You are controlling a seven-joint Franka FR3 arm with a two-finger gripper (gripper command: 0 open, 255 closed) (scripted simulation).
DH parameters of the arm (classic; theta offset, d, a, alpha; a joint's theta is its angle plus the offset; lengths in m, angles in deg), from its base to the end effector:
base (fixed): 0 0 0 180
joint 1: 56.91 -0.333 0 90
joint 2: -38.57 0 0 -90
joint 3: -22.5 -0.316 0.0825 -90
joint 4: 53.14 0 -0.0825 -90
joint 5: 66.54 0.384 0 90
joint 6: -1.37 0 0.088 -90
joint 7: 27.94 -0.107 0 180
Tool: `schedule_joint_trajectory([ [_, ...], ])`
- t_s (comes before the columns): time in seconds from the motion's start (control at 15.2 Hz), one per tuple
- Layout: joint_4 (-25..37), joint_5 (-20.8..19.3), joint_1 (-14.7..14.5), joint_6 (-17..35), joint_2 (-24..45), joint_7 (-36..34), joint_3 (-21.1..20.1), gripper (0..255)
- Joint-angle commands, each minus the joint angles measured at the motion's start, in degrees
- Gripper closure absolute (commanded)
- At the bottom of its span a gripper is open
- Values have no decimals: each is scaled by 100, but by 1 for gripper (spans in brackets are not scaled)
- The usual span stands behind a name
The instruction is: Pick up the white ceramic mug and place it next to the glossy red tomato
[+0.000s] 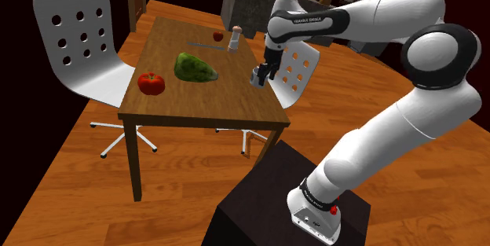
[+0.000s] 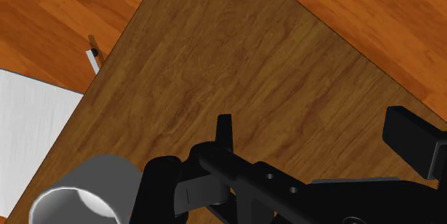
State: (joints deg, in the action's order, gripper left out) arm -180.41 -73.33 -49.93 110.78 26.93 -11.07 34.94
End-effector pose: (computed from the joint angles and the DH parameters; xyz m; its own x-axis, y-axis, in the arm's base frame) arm 0.4448 -0.1690 0.4493 0.9919 0.0062 -0.1267 0.0097 -0.9996 0.0275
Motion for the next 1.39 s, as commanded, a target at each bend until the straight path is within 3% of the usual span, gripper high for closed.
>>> schedule_joint_trajectory([
  [0.0,335,39,45,107,409,176,105,0],
  [0.53,1725,393,341,466,2071,907,404,0],
  [1.06,3583,851,830,367,3771,1499,443,0],
  [1.32,3399,874,849,638,3860,1513,430,0],
])
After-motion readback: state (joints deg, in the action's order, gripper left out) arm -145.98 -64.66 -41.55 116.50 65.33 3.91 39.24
